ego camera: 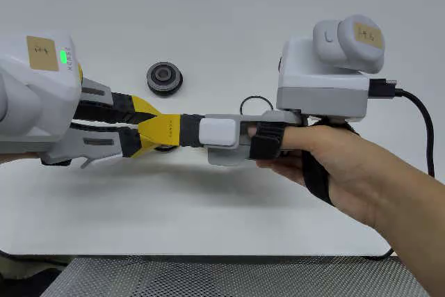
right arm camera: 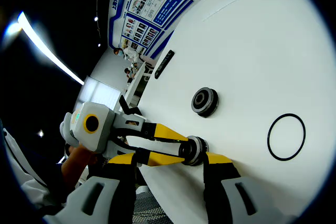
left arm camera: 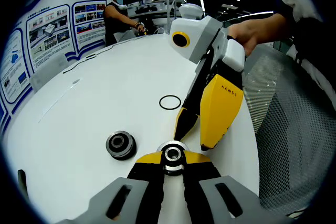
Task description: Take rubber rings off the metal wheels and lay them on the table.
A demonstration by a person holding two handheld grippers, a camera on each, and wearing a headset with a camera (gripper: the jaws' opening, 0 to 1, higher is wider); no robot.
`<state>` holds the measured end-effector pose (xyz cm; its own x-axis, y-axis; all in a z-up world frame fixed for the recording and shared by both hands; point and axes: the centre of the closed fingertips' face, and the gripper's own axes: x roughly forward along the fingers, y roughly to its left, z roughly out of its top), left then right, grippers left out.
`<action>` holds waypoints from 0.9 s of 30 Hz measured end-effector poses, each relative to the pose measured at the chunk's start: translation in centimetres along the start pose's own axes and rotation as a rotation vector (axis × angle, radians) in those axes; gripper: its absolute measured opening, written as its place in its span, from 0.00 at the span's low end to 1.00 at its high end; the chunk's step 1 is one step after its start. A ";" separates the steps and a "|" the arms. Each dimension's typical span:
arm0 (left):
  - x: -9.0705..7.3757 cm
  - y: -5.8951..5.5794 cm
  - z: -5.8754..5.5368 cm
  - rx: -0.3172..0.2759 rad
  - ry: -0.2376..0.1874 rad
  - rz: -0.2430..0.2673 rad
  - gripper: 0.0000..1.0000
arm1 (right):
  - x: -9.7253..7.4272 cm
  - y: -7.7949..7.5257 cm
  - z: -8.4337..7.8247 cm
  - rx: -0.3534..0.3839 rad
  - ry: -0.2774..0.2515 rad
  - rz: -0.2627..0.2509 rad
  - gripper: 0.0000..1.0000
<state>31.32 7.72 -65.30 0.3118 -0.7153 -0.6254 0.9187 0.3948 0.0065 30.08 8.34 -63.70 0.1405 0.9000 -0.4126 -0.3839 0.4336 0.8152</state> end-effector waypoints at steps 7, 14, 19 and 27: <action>0.0 0.0 0.0 -0.001 0.000 0.000 0.13 | 0.2 -0.3 0.1 -0.001 -0.010 -0.010 0.55; 0.0 0.0 0.0 -0.001 0.001 0.000 0.13 | 0.4 0.0 -0.1 0.010 -0.007 0.005 0.54; 0.0 0.0 0.0 -0.001 0.001 0.000 0.13 | 0.2 -0.1 0.0 0.042 -0.012 0.020 0.52; 0.0 -0.1 0.0 -0.002 0.001 0.001 0.13 | -0.4 -0.2 0.1 0.060 -0.025 0.030 0.47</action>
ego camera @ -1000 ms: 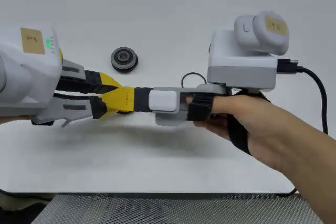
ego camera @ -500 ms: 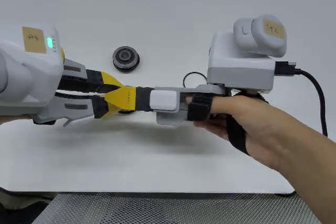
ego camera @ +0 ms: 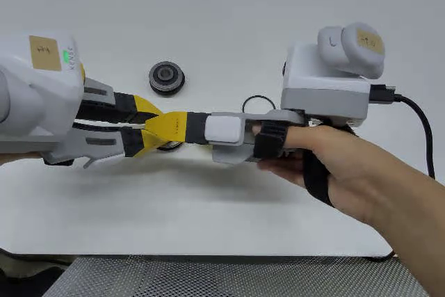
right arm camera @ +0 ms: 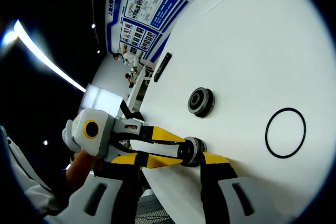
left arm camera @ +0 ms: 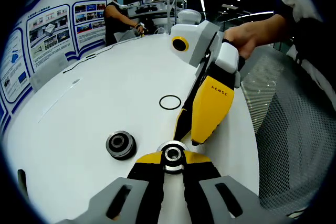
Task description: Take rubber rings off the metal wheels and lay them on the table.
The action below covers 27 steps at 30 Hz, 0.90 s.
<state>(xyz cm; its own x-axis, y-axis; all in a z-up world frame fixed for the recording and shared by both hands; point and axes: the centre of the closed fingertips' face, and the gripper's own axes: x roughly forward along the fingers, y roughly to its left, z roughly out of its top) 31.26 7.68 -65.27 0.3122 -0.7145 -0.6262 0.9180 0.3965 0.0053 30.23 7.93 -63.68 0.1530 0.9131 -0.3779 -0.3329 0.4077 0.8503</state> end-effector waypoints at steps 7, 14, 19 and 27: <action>0.0 0.0 0.0 0.001 0.000 -0.001 0.13 | -0.2 -0.3 0.2 0.000 -0.006 -0.006 0.40; 0.0 0.0 0.0 0.000 -0.001 -0.001 0.13 | -0.2 -2.2 0.2 0.029 -0.004 -0.063 0.21; 0.0 0.0 0.0 -0.001 -0.001 0.000 0.13 | -0.2 -2.9 0.3 0.031 -0.001 -0.089 0.10; 0.0 0.0 0.0 0.004 0.000 -0.001 0.13 | -0.3 -3.5 0.4 0.047 -0.001 -0.108 0.03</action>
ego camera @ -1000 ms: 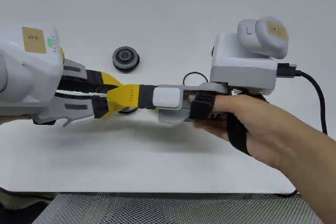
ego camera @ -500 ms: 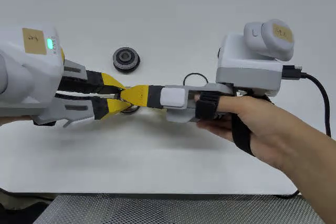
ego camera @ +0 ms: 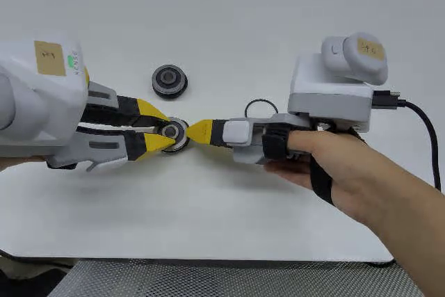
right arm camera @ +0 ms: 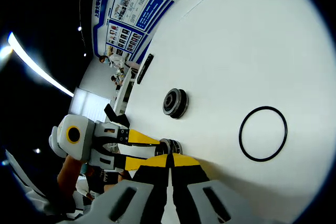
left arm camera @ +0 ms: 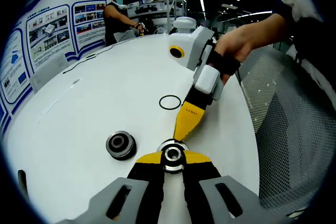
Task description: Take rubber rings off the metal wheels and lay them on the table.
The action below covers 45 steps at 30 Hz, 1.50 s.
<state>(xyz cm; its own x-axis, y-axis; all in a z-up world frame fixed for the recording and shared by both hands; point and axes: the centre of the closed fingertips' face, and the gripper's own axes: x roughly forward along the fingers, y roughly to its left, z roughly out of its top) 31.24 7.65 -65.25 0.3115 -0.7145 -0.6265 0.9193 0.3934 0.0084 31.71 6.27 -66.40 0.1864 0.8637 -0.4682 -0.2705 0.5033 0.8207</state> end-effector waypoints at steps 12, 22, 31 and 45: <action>0.1 -0.1 0.0 0.001 -0.002 -0.005 0.13 | -0.3 0.4 -0.2 -0.046 -0.016 -0.032 0.01; 0.1 -0.1 0.0 0.004 0.001 -0.004 0.12 | 0.0 0.9 -0.4 -0.118 -0.013 -0.064 0.01; 0.0 -0.1 0.0 0.004 0.000 -0.004 0.12 | 0.1 1.1 -0.4 -0.168 -0.007 -0.079 0.01; 0.1 -0.1 0.0 0.007 -0.001 -0.002 0.13 | 0.4 1.4 -0.4 -0.178 -0.015 -0.065 0.01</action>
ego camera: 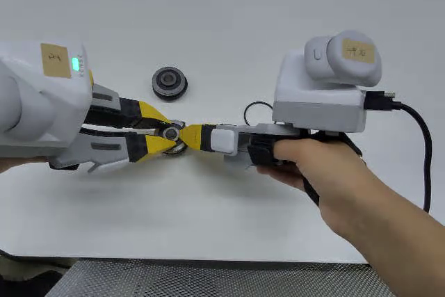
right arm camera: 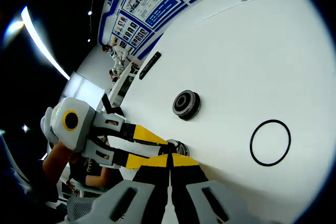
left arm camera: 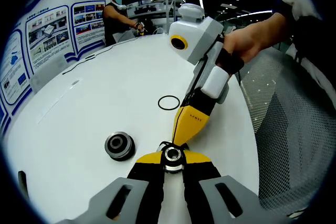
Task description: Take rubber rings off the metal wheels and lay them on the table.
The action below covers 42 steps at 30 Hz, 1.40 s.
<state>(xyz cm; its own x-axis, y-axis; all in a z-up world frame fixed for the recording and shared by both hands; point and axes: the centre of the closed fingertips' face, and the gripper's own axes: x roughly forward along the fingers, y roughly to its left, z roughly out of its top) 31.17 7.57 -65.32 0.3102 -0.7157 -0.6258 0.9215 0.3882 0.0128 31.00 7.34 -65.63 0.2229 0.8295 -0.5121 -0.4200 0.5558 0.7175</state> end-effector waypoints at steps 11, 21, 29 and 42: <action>0.0 0.0 0.0 -0.004 -0.006 0.003 0.13 | 0.0 0.1 0.0 -0.016 -0.003 0.012 0.01; 0.0 0.0 0.0 0.001 -0.004 0.002 0.13 | 0.3 1.6 0.2 -0.002 -0.002 0.059 0.01; 0.0 0.0 0.1 0.005 -0.001 0.003 0.13 | -0.2 1.2 0.4 -0.010 -0.006 0.042 0.01; 0.0 -0.1 0.3 -0.042 -0.029 0.049 0.13 | -0.3 1.2 0.5 0.029 -0.015 0.042 0.01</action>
<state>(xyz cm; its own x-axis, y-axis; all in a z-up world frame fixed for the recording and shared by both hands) 31.17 7.37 -65.14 0.3624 -0.7114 -0.6022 0.8945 0.4470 0.0103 30.84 7.83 -64.36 0.2189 0.8528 -0.4741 -0.4038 0.5215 0.7516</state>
